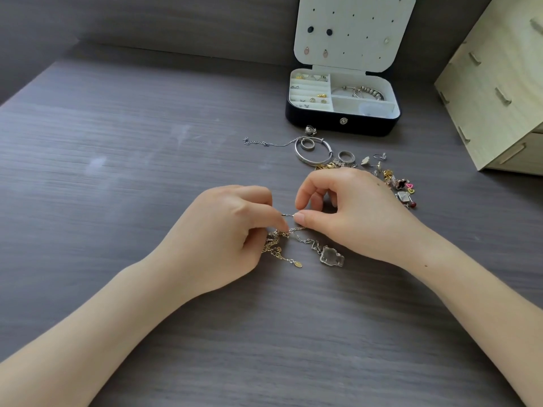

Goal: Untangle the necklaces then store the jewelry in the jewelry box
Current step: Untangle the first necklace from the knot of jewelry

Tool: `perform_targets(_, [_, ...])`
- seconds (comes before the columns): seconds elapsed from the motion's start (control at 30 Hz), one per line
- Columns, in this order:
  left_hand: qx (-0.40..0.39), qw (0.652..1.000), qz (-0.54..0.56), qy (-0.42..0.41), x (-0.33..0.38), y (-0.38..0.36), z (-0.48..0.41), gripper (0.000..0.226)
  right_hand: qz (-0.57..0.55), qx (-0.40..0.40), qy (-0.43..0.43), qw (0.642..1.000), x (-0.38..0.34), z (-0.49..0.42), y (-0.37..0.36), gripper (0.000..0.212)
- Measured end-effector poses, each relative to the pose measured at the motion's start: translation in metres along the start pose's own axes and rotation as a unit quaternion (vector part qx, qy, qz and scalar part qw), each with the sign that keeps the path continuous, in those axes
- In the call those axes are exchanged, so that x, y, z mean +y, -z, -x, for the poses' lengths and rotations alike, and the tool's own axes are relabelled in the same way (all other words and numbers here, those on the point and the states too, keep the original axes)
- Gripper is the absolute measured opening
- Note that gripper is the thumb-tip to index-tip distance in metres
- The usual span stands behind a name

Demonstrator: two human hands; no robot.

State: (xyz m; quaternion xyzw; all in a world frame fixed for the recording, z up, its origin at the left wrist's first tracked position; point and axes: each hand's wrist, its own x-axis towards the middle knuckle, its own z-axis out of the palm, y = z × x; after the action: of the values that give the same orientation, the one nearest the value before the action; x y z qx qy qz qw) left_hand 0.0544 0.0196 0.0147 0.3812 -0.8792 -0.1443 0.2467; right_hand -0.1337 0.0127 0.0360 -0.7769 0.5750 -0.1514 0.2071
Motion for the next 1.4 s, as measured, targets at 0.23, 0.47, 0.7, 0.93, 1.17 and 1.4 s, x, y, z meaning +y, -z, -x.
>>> perform_targets(0.23, [-0.009,1.0,-0.001,0.006,0.003,0.002,0.0,0.039,-0.002,-0.004,-0.014,1.0,0.003,0.004,0.002,0.007])
perform_targets(0.47, [-0.019,0.998,0.044,0.046,0.005,0.005,-0.005,0.039,0.075,-0.018,0.003,0.997,-0.008,0.004,0.005,0.009])
perform_targets(0.7, [-0.03,0.995,0.047,0.078,0.007,0.002,-0.011,0.021,0.085,-0.049,-0.005,0.995,-0.013,0.003,0.012,0.01])
perform_targets(0.93, [-0.039,0.996,0.013,0.079,0.007,0.001,-0.018,0.019,0.048,-0.049,-0.016,0.998,-0.009,0.006,0.021,0.011])
perform_targets(1.17, [-0.069,0.993,-0.022,0.098,0.016,-0.001,-0.028,0.018,0.005,-0.007,-0.016,1.0,-0.003,0.019,0.019,0.014])
perform_targets(1.4, [-0.083,0.991,-0.009,0.106,0.02,-0.004,-0.03,0.025,0.03,0.013,0.017,0.999,0.003,0.03,0.018,0.028])
